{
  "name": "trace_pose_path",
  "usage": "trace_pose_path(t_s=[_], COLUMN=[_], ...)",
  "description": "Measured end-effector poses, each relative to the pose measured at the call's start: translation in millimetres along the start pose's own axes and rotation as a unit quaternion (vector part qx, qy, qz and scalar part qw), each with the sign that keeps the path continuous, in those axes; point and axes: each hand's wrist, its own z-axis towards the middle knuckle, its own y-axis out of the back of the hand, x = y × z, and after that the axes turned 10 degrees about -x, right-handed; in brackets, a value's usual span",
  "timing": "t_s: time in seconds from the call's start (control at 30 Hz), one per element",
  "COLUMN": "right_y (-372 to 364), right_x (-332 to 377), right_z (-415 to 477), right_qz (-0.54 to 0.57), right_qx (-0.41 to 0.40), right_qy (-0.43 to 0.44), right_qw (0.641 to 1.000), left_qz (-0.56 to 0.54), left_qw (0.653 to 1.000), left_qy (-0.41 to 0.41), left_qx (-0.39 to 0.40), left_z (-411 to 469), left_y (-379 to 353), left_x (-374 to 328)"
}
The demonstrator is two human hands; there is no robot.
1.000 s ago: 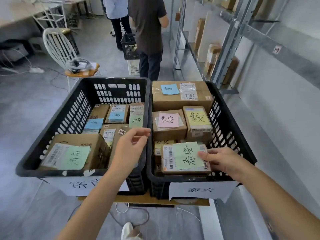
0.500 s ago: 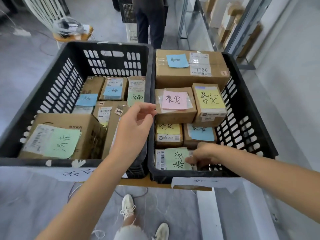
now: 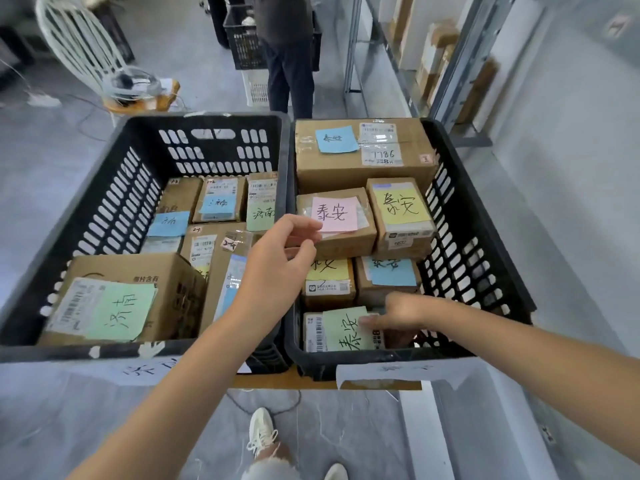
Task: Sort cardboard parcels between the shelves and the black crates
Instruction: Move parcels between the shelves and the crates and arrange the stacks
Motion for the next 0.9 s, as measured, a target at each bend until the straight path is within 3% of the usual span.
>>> trace_pose_path(t_s=[0.13,0.23,0.37,0.53,0.6,0.9], right_y=[30.6,59.9,93.5,111.5,113.0,131.1], right_x=[4.4,4.9,5.5,-2.2,-7.9,-28.8], right_z=[-28.8,-59.6,-102.7,-150.2,-166.9,-252.9], right_qz=[0.039,0.097,0.123,0.151,0.156,0.074], right_qx=[-0.003,-0.118,-0.338,-0.506,-0.549,-0.659], right_qy=[0.022,0.059,0.105,0.137,0.135,0.07], right_qw=[0.999,0.986,0.927,0.838,0.81,0.746], left_qz=[0.034,0.079,0.132,0.159,0.165,0.125], left_qw=[0.999,0.994,0.976,0.943,0.927,0.876], left_qy=[-0.02,-0.063,-0.156,-0.276,-0.323,-0.448], left_qx=[0.018,0.049,0.081,0.099,0.1,0.13], left_z=[-0.4,-0.4,4.3,13.7,14.9,6.4], left_y=[-1.4,-8.3,-23.2,-42.5,-48.7,-77.4], left_x=[-9.2,-24.2,-56.2,-105.2,-121.3,-199.5])
